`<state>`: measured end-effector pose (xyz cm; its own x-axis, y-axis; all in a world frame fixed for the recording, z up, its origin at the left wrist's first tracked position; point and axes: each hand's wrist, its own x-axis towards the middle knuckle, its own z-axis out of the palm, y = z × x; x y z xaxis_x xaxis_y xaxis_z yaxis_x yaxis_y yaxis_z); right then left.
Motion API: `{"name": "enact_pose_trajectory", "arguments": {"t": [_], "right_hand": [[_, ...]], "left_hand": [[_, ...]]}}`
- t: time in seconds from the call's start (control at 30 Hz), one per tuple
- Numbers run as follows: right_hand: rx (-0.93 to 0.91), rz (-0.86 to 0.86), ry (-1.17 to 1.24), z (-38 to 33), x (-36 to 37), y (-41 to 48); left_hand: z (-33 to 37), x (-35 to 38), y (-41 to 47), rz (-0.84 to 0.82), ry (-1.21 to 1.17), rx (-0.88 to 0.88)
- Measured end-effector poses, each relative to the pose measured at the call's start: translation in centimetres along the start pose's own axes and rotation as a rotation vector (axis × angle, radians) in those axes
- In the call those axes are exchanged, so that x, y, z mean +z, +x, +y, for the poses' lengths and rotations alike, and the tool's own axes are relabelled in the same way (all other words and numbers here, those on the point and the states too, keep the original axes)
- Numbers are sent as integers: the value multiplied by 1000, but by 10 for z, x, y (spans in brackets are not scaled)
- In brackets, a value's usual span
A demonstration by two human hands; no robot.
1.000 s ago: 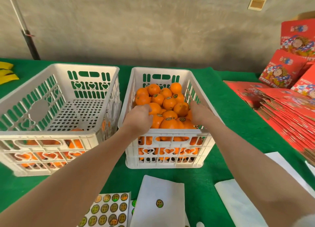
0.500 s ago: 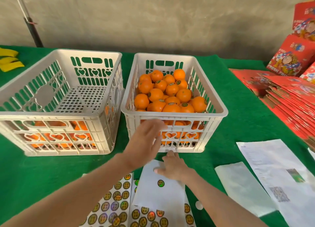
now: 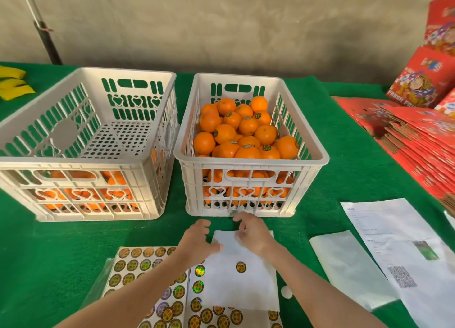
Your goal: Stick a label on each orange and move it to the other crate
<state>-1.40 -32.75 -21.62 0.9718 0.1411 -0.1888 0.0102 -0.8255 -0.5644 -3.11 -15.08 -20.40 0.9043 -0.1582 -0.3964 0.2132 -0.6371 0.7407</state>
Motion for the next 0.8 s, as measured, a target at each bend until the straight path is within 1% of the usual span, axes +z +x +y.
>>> {"name": "enact_pose_trajectory", "arguments": {"t": [0.07, 0.1, 0.2, 0.27, 0.33, 0.37, 0.4, 0.47, 0.53, 0.6, 0.7, 0.8], "right_hand": [[-49, 56, 207, -6, -14, -3], [-77, 86, 274, -10, -20, -5], [-155, 163, 397, -26, -35, -9], [-235, 257, 362, -34, -38, -15], [-371, 412, 213, -35, -37, -23], [-439, 462, 154, -33, -35, -27], [-493, 470, 124, -32, -33, -33], [-551, 398, 105, -29, -26, -44], [-537, 334, 80, -27, -17, -51], [-529, 340, 65, -30, -10, -54], [-577, 340, 61, -35, -8, -56], [-568, 281, 117, -41, -12, -56]], "left_hand": [[5, 0, 1, -39, -122, -49], [8, -1, 1, -82, -197, -74], [11, -6, -3, -296, -467, -129], [12, -10, -5, -386, -650, -184], [12, -13, -3, -373, -766, -245], [12, -16, -1, -347, -799, -273], [12, -18, -1, -321, -815, -291], [11, -24, -1, -285, -825, -299], [11, -30, -3, -306, -846, -291], [11, -32, -7, -339, -855, -292], [11, -34, -9, -371, -845, -307], [10, -36, -8, -361, -757, -291]]}}
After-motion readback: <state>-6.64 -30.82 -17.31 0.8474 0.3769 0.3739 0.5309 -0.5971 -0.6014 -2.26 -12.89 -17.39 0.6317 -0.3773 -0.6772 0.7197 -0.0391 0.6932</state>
